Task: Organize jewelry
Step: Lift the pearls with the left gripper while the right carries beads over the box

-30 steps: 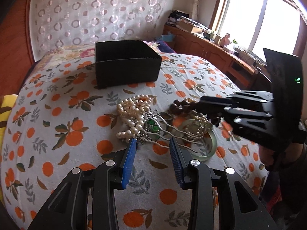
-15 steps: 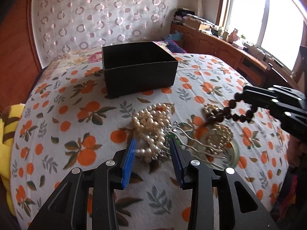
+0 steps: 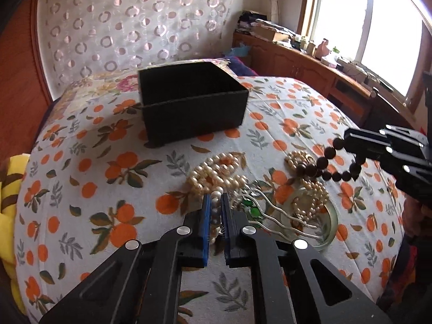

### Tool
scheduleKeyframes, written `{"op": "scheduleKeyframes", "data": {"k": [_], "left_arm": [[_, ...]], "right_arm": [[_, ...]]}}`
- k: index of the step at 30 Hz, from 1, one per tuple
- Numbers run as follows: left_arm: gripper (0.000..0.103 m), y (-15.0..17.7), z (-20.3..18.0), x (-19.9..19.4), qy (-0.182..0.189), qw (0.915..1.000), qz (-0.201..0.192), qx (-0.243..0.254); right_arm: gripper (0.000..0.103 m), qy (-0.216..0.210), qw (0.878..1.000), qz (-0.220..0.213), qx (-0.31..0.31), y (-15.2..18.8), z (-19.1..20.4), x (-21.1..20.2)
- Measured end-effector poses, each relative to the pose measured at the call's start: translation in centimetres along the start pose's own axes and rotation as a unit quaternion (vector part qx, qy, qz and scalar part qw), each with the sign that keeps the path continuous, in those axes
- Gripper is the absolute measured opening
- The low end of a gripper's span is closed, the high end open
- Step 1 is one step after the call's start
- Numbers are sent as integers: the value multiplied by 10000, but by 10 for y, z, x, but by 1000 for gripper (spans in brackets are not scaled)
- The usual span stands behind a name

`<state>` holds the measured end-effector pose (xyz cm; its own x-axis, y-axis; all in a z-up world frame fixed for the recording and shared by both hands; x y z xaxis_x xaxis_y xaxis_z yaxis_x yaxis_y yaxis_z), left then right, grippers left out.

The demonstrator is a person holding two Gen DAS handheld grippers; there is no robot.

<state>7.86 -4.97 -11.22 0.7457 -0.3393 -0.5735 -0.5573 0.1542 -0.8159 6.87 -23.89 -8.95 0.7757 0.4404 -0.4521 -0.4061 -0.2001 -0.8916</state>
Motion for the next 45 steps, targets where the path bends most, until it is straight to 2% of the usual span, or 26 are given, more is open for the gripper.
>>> {"op": "scheduleKeyframes", "data": {"k": [7,15,28,45], "left_arm": [[6,-25,19,-17,-180,9989,-380,-184],[7,-62,24,-35,-257,9966,-781,-108],[6,-95,22,-49,-247,9935,-1109,-8],[6,-134,18,-74,-220,9877,-1539,139]], "right_arm": [[15,27,10000,-60,-22,-5,0,1],[15,31,9997,-220,-68,-25,1,3],[15,16,9984,-509,-234,-60,8,0],[15,-54,9974,-623,-354,-91,14,17]]}}
Point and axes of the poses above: each gripper's, at about its wrist camera, not at the fingertips, and x roughly the way its jaws point, z to its left, y to its underside, the point moved 1 cm from there along x, roughly the way its jaws point, and after that the axes turned 12 degrees about -z, right-handed, at the moved point
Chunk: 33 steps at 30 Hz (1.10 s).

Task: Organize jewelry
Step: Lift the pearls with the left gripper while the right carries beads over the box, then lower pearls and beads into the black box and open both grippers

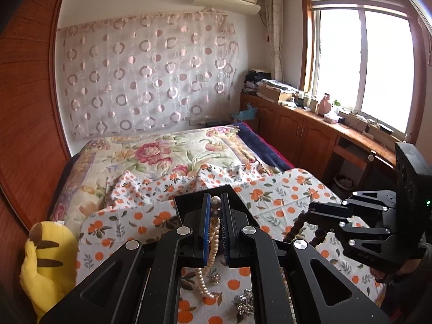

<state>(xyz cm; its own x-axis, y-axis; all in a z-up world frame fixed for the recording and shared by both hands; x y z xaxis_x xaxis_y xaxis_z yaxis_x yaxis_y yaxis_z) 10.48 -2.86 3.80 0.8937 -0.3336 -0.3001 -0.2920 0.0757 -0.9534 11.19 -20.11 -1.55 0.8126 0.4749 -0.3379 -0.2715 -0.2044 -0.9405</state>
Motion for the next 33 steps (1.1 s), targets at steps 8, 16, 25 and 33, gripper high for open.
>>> {"op": "scheduleKeyframes", "data": {"k": [8,16,25,33], "left_arm": [[6,-29,1,-1,93,9996,-247,41],[6,-59,3,11,63,9991,-390,158],[6,-77,7,29,50,9989,-435,192],[6,-63,20,68,31,9999,-92,64]], "right_arm": [[15,-64,9999,-84,-32,-18,-6,15],[15,-118,9999,-116,-22,-30,-16,34],[15,-209,9997,-147,-17,-44,-25,61],[15,-267,9995,-119,-108,-51,-32,90]]}}
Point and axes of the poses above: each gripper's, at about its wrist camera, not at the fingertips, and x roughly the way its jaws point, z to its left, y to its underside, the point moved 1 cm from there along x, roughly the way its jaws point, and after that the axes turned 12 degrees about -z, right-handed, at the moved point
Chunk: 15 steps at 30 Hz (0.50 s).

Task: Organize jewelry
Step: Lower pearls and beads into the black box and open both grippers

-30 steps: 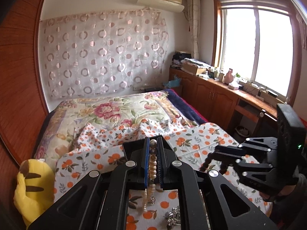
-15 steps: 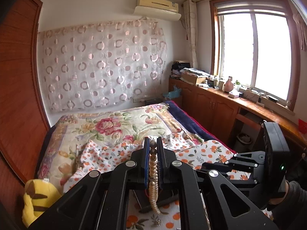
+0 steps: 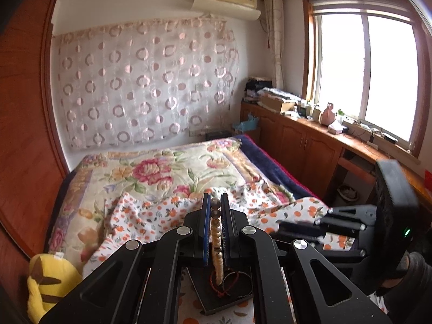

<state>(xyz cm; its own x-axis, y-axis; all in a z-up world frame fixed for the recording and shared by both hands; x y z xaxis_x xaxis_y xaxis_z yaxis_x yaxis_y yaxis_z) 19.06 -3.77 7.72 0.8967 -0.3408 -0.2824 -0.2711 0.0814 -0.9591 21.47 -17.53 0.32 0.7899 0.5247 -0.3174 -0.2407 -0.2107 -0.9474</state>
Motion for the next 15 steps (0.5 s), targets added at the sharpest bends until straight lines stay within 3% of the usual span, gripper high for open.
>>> {"op": "scheduleKeyframes", "data": {"k": [9,15], "left_arm": [[6,54,14,41,-62,9980,614,-163],[6,77,21,52,-50,9964,816,-232]], "right_arm": [[15,-179,9997,138,76,6,-8,36],[15,-201,9994,236,133,14,-10,50]]}}
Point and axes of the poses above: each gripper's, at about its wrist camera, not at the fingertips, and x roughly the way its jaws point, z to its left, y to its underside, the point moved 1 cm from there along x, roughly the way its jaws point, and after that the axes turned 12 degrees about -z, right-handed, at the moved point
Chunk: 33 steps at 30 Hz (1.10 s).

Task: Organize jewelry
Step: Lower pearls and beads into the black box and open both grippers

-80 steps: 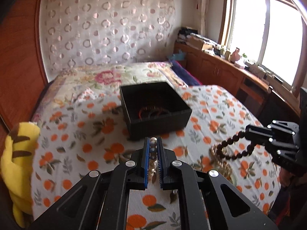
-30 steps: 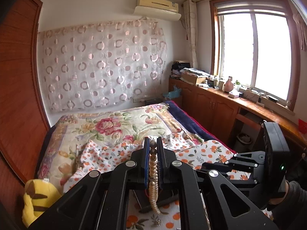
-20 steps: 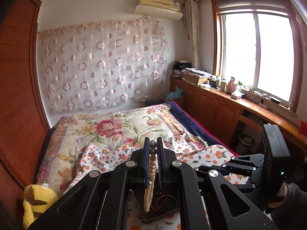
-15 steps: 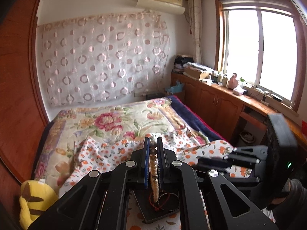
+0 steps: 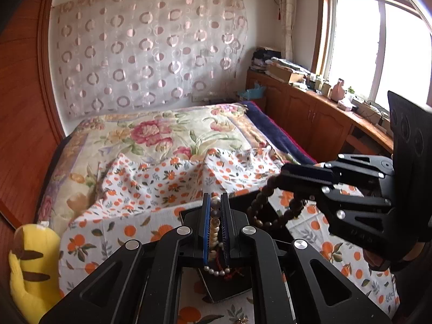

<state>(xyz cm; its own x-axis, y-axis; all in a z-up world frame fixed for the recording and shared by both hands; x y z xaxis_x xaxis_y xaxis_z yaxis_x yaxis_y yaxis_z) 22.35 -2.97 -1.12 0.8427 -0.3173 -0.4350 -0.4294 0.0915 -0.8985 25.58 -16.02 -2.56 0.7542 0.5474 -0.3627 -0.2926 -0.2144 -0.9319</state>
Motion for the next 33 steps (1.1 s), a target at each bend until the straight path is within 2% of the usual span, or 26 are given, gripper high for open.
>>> {"op": "scheduleKeyframes", "data": {"k": [18,28,33], "left_arm": [[7,36,8,14,39,9994,320,-150],[6,42,7,17,89,9992,364,-144],[6,42,-10,24,244,9989,399,-77]], "right_arm": [[15,-62,9999,148,62,7,1,11],[15,127,9998,148,64,15,-3,-6],[15,286,9993,202,85,26,-9,-21]]}}
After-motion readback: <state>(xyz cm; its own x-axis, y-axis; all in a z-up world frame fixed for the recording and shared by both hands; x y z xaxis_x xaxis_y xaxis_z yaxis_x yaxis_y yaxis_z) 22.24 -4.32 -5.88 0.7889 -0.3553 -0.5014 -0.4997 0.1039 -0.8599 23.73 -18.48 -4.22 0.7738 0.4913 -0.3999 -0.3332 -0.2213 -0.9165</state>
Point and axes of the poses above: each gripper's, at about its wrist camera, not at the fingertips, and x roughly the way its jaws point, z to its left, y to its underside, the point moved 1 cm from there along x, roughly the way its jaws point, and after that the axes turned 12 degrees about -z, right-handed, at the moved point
